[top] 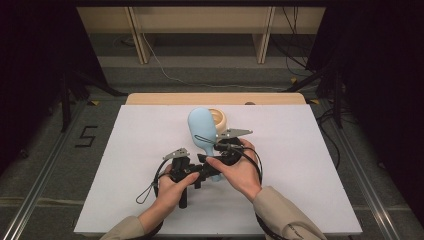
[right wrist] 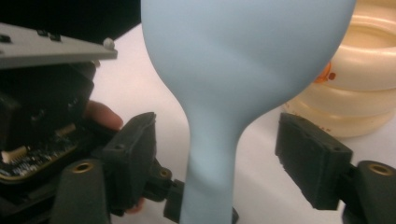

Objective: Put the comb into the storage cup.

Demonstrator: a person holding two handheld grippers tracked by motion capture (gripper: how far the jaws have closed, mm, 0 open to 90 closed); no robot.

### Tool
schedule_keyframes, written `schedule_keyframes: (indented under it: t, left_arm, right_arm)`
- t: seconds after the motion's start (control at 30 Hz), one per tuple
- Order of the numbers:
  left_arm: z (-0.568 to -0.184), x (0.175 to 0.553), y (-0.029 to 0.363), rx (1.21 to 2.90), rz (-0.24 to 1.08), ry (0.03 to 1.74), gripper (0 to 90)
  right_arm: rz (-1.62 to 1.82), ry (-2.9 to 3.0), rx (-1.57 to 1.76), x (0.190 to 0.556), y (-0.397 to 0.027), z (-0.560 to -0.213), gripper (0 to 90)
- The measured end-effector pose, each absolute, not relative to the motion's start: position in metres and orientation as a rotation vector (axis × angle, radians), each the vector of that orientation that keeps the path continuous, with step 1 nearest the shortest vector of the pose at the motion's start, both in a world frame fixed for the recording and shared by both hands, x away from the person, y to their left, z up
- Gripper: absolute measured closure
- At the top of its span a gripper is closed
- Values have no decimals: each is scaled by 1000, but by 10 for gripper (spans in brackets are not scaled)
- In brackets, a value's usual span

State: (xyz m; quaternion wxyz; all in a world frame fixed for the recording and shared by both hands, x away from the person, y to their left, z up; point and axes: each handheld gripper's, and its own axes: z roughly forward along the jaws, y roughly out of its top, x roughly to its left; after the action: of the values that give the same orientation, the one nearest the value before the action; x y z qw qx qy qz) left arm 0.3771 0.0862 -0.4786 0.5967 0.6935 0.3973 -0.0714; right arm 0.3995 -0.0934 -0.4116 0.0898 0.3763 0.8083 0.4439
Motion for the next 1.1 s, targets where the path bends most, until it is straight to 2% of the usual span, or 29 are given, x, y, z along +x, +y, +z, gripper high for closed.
schedule_keyframes:
  t: [0.2, 1.1]
  left_arm:
    - [-479, 377, 86, 1621, -168, 924, 654]
    - [-479, 378, 87, 1611, -167, 924, 654]
  right_arm:
    - [1320, 2404, 1131, 400, -97, -411, 182]
    - [1367, 2296, 1062, 392, -110, -379, 147]
